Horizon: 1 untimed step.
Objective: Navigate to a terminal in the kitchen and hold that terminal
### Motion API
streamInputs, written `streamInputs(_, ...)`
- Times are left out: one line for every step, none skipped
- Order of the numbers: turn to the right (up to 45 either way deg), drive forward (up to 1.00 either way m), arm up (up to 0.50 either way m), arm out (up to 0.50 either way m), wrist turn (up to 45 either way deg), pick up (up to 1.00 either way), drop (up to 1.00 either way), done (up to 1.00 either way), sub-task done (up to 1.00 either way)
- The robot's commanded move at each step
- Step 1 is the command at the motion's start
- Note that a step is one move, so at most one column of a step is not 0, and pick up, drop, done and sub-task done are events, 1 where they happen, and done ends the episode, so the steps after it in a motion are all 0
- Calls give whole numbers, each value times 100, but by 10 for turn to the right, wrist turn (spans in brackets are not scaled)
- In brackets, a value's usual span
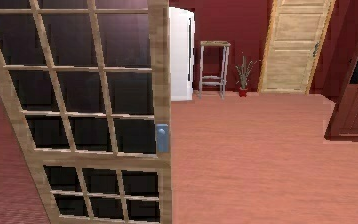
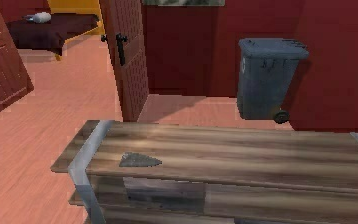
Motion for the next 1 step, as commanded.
streamInputs(0,0,28,0,0,0,0,0,0)
